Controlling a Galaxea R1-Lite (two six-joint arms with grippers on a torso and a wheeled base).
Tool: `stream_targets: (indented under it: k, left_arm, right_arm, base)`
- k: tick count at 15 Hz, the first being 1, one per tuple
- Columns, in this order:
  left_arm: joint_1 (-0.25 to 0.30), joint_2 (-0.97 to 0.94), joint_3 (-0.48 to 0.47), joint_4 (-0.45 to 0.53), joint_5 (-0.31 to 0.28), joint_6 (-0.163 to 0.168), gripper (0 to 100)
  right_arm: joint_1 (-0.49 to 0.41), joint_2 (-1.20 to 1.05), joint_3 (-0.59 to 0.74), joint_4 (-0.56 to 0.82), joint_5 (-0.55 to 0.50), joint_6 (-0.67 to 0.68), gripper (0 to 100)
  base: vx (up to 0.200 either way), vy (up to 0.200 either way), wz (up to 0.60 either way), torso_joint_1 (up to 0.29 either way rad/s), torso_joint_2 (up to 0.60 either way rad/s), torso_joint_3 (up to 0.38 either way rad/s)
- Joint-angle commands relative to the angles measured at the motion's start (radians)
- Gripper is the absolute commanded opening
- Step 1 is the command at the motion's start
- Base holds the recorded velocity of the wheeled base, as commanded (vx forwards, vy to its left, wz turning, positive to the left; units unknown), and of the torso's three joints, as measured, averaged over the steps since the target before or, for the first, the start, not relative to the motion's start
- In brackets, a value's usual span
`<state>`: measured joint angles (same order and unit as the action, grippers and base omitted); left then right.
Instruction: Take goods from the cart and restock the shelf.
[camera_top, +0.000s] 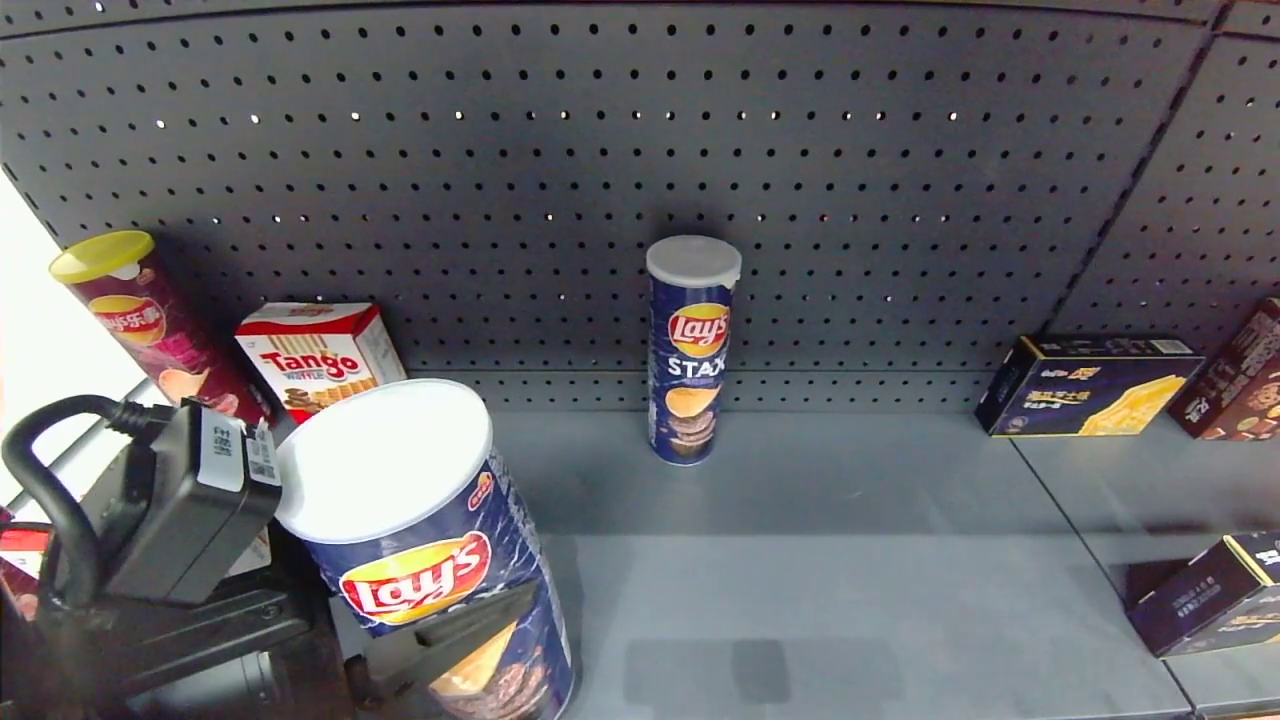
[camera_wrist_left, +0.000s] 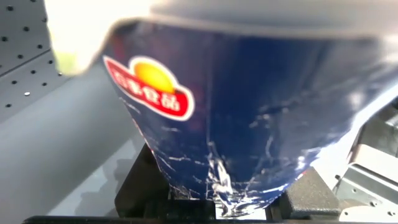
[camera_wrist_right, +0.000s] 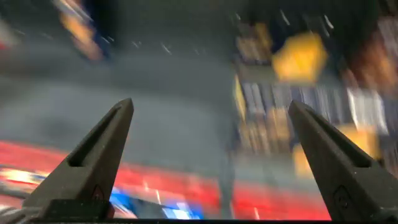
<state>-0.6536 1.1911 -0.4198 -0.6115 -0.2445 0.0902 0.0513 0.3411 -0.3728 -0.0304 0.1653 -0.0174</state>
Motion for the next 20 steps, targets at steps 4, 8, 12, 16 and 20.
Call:
stream_targets:
  k: [4, 8, 12, 16, 20]
  left_arm:
    - [0.02, -0.005, -0.004, 0.004, 0.002, 0.0, 0]
    - [0.02, -0.004, -0.016, 0.004, 0.004, 0.0, 0]
    - [0.022, 0.005, -0.036, 0.006, 0.005, 0.0, 0]
    - [0.025, 0.001, -0.016, 0.006, 0.011, 0.0, 0]
    - [0.031, 0.002, -0.019, 0.007, 0.011, 0.0, 0]
  right_arm:
    - [0.239, 0.492, -0.276, -0.016, 0.125, 0.008, 100]
    - [0.323, 0.684, -0.354, -0.069, 0.132, 0.005, 100]
    - [0.374, 0.869, -0.439, -0.172, 0.171, 0.008, 100]
    - [0.378, 1.046, -0.535, -0.321, 0.241, -0.002, 100]
    - [0.383, 1.148, -0.595, -0.401, 0.342, 0.054, 100]
  base:
    - [0.0, 0.0, 0.0, 0.0, 0.0, 0.0]
    - [0.0, 0.0, 0.0, 0.0, 0.0, 0.0]
    - [0.0, 0.0, 0.0, 0.0, 0.0, 0.0]
    - [0.0, 0.0, 0.0, 0.0, 0.0, 0.0]
    - [0.0, 0.0, 0.0, 0.0, 0.0, 0.0]
